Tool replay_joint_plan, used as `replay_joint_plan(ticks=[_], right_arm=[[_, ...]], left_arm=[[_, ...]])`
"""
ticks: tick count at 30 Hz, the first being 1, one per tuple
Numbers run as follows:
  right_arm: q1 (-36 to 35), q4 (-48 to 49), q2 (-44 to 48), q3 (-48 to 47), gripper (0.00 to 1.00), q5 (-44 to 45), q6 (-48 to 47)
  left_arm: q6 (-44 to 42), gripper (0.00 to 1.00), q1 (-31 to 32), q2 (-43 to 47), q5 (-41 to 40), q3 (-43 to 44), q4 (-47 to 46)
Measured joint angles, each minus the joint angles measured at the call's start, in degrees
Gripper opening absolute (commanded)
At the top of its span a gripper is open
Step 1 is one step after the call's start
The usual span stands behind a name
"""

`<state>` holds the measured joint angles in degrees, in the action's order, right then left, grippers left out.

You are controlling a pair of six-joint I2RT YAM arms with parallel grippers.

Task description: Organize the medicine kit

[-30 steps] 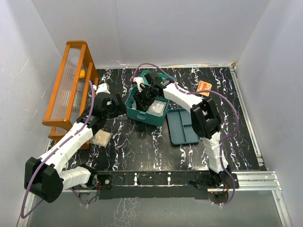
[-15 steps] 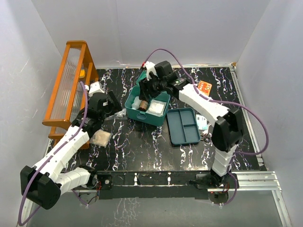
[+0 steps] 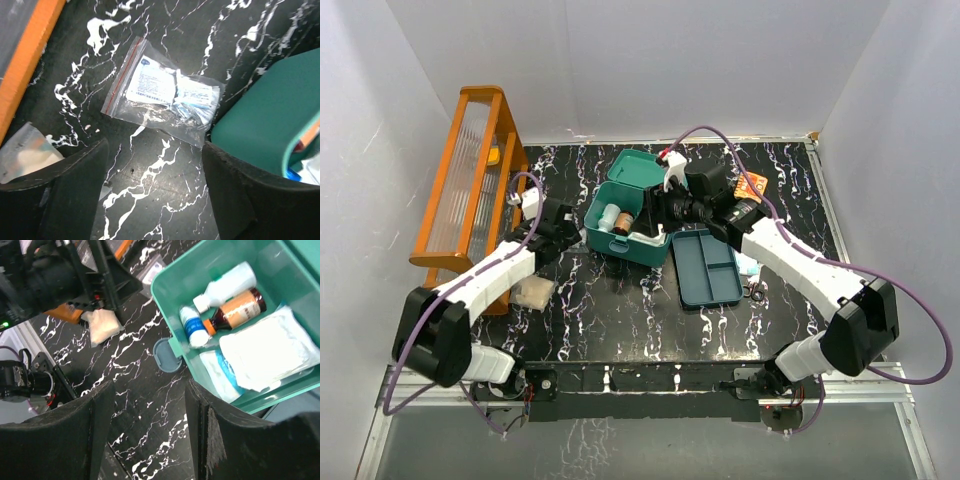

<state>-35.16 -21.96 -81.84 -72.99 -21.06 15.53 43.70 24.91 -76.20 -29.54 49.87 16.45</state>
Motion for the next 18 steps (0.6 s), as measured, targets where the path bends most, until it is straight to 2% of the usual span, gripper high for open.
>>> replay_joint_plan(ticks=[2,9,18], right_arm=[[-0.04,0.37,0.13,1.38,0.56,-0.50,1.03],[-0.09,1.64,1.14,3.02,0.56,-2.12,2.91],[-0.09,3.15,3.50,6.32,0.57,-3.85,4.50]], left_arm=[[0.83,0.82,0.00,-3.23,-0.07,0.00,-0.44],[3.45,0.83,-0.52,-11.61,-0.33,0.02,-3.23],[5.14,0.81,-1.42,-11.96,-4.15,-3.41,-11.76]])
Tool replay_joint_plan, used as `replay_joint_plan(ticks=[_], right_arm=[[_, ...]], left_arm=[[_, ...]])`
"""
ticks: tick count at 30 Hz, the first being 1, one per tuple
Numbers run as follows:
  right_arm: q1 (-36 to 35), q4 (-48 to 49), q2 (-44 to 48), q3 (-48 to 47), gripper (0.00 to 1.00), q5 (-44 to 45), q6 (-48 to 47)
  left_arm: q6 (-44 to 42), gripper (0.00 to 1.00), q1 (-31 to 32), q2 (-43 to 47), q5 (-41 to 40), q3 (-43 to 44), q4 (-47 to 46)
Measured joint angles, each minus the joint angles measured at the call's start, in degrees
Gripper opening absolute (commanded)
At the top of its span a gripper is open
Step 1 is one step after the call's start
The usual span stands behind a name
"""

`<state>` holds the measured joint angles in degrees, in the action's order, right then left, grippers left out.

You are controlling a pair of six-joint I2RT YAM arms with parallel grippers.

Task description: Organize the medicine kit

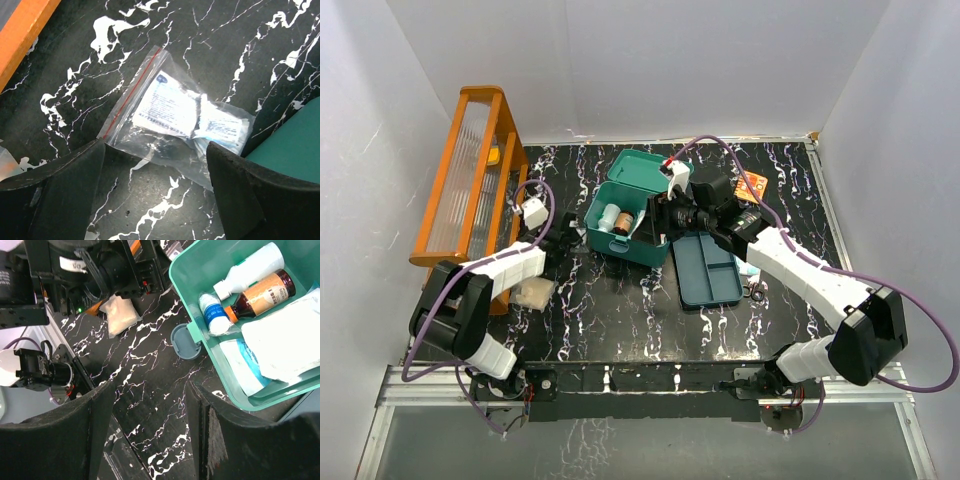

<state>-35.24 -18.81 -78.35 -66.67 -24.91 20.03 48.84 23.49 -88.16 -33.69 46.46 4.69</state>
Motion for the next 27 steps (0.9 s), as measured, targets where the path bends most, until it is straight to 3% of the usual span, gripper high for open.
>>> replay_joint_plan(ticks=[14,21,27], right_arm=[[-0.04,0.37,-0.42,0.04,0.57,-3.80,0.46],[-0.07,0.33,-0.83,0.04,0.57,-3.74,1.01],[-0.07,0.35,-1.68,0.04,0.57,-3.74,1.36]], left_arm=[[2.84,0.79,-0.87,1.36,0.28,-9.70,-16.11],[2.60,0.67,-1.27,1.03,3.30,-12.37,-23.32],[3.65,0.65,-1.31,-1.68,5.29,-12.46,-27.50]])
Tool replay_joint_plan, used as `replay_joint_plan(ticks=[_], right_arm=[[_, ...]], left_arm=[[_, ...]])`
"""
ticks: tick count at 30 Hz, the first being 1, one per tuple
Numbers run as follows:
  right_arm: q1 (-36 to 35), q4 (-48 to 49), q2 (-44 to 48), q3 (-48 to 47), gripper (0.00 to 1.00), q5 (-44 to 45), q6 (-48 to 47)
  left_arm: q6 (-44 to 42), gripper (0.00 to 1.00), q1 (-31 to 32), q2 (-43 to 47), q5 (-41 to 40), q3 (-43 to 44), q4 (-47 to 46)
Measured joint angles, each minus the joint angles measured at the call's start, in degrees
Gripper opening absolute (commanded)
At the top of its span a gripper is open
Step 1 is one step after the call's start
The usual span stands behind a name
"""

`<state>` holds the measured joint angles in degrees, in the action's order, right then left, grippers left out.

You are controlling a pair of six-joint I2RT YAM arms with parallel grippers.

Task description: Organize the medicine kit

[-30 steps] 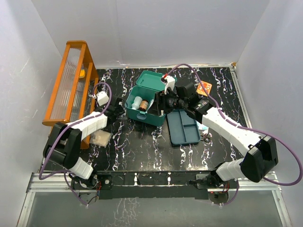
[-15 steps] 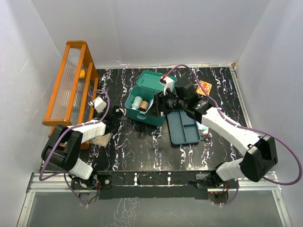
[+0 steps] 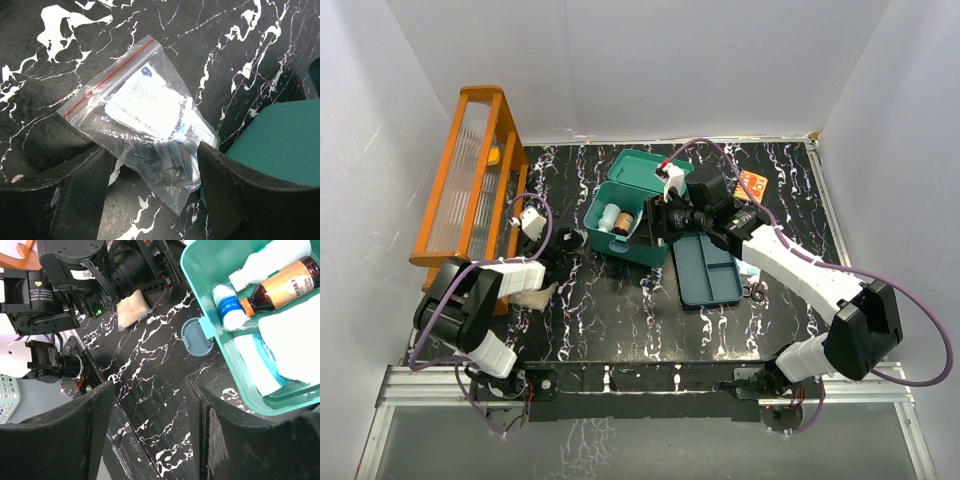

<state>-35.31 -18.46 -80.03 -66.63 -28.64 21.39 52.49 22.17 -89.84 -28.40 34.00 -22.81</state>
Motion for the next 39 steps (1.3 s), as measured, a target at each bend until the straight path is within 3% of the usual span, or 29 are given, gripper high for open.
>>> replay_joint_plan(ticks=[13,17,22,30,39], right_arm=[[0.00,-0.17,-0.42,0.00,0.57,0.22,0.02],[0.00,-0.24,-0.76,0.00,0.57,0.24,0.04],[0.00,-0.44,-0.79,0.00,0.57,0.28,0.04],[0.00,-0.57,-0.79,0.00,0.57,0.26,0.20],[0.00,-0.57,-0.66,0.00,0.58,1.70,0.85]], left_arm=[[0.72,0.43,-0.31,-1.79,0.39,-0.37,-4.22],[1.01,0.29,-0.33,-1.77,0.37,-0.37,-4.85],[0.83,0.26,-0.33,-1.68,0.28,-0.37,-5.25],[-1.99,0.00,-0.74,0.72,1.11,-0.37,-4.98],[-10.58,0.00,-1.75,9.77,3.61,-0.20,0.94]])
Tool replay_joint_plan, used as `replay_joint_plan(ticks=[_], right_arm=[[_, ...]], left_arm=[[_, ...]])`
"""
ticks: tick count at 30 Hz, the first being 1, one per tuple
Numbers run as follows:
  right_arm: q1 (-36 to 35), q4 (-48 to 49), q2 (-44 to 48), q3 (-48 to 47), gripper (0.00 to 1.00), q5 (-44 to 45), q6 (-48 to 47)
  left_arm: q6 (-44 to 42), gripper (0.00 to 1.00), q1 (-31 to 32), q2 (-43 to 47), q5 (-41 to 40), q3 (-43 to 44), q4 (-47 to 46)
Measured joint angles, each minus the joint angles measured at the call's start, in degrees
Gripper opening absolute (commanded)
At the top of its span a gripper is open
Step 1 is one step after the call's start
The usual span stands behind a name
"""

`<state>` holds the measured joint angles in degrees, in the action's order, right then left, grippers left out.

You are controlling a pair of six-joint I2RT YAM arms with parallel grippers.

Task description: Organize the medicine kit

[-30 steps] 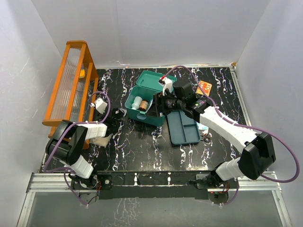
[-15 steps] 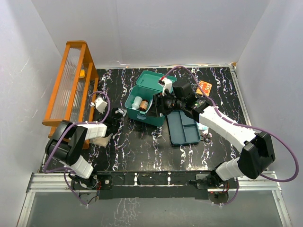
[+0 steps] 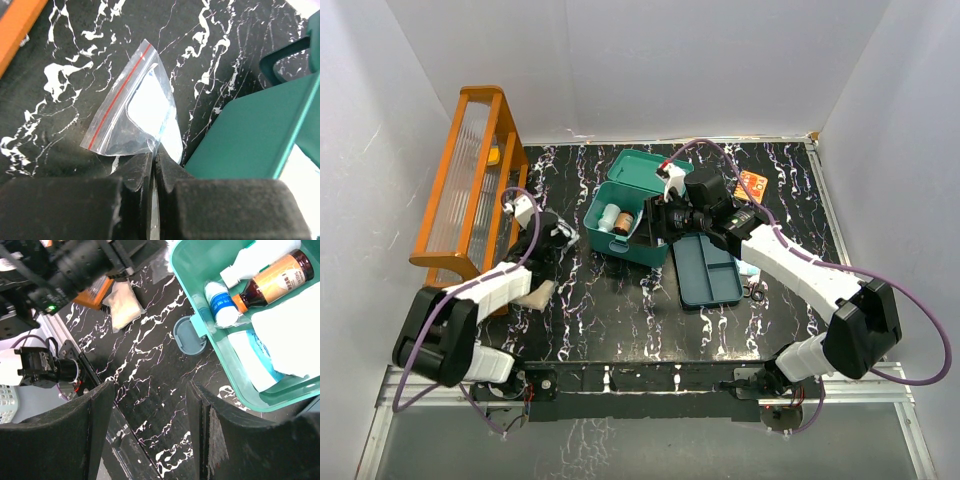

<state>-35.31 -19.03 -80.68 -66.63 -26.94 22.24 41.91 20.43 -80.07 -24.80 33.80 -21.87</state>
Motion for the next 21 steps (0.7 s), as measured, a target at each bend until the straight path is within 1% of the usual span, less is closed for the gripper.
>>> replay_joint_plan(ticks=[4,7,11,16,21], right_arm=[[0.00,0.02,0.37,0.00,0.58,1.38,0.66],[0.00,0.13,1.29,0.00,0.58,2.75,1.11],[-0.04,1.70,3.93,0.72,0.59,6.60,2.29],[-0.04,3.72,9.07,3.10,0.60,12.68,4.15],[-0.04,6.75,13.27,5.81,0.61,17.25,6.12]], left_arm=[[-3.82,0.00,-0.46,6.01,1.70,1.70,6.29],[-6.49,0.00,-0.68,10.10,3.89,5.53,11.72],[-9.94,0.00,-0.85,14.91,8.87,10.29,16.00],[-14.78,0.00,-1.14,18.18,21.88,16.57,19.45],[-17.29,0.01,-1.18,16.33,38.12,22.49,20.22]])
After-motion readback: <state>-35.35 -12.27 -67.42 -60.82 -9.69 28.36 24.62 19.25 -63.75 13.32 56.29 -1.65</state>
